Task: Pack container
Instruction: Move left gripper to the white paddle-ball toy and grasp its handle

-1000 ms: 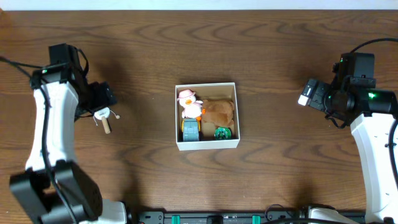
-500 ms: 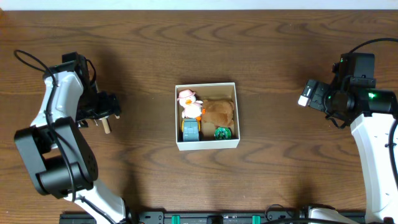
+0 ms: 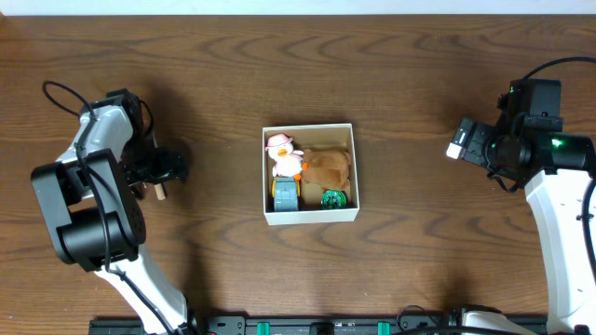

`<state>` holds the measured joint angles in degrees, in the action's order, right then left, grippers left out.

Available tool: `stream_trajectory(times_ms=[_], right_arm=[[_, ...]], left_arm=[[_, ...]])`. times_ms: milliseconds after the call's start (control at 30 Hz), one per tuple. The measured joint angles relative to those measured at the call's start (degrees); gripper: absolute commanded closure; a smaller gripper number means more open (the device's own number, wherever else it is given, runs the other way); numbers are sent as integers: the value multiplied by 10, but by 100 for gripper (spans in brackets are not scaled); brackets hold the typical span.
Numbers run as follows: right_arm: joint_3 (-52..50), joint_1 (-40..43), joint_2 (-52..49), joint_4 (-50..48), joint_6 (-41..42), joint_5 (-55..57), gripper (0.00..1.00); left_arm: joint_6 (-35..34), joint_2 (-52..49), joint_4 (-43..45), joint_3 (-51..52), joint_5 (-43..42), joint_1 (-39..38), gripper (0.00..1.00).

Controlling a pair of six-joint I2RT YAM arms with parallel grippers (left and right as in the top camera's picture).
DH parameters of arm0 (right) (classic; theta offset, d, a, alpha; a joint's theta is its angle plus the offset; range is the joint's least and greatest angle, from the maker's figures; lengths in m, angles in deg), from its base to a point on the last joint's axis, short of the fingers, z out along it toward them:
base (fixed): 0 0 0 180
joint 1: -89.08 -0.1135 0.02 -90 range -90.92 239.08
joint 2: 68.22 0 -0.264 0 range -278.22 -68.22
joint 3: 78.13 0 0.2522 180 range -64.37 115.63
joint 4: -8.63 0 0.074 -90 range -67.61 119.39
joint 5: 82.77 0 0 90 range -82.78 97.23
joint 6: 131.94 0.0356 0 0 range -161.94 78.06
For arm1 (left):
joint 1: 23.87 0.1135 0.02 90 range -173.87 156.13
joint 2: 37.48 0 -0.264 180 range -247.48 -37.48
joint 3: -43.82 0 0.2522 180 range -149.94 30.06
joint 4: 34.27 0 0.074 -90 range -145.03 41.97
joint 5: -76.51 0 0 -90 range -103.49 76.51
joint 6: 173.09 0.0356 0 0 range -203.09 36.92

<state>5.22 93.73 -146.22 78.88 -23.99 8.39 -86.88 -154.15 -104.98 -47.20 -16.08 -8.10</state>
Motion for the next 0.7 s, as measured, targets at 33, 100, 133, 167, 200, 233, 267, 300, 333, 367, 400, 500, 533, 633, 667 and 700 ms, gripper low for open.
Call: stream_trajectory(times_ms=[33,100,133,167,200,233,267,300,333,367,400,500,533,633,667,700], right_arm=[[0,0,0,0,0,0,1],[0,0,0,0,-2,0,1],[0,0,0,0,-2,0,1],[0,0,0,0,-2,0,1],[0,0,0,0,-2,0,1],[0,0,0,0,-2,0,1],[0,0,0,0,-2,0,1],[0,0,0,0,-2,0,1],[0,0,0,0,-2,0,1],[0,0,0,0,-2,0,1],[0,0,0,0,-2,0,1],[0,0,0,0,-2,0,1],[0,0,0,0,-2,0,1],[0,0,0,0,-4,0,1],[0,0,0,0,-4,0,1],[0,0,0,0,-5,0,1]], left_arm=[[0,-2,0,0,0,0,1],[0,-2,1,0,0,0,5],[-2,-2,2,0,0,0,10],[-2,-2,3,0,-1,0,15],[-3,-2,3,0,-1,0,22],[-2,-2,4,0,0,1,28],[-2,-2,4,0,0,2,33],[-3,-2,4,0,0,2,38],[-4,-2,4,0,-1,2,40],[-2,-2,4,0,0,2,42],[-3,-2,4,0,0,3,47],[-3,-2,4,0,0,3,52],[-3,-2,4,0,-1,3,55],[-4,-2,4,0,-1,3,64],[-5,-2,4,0,0,3,67],[-4,-2,4,0,-1,3,70]])
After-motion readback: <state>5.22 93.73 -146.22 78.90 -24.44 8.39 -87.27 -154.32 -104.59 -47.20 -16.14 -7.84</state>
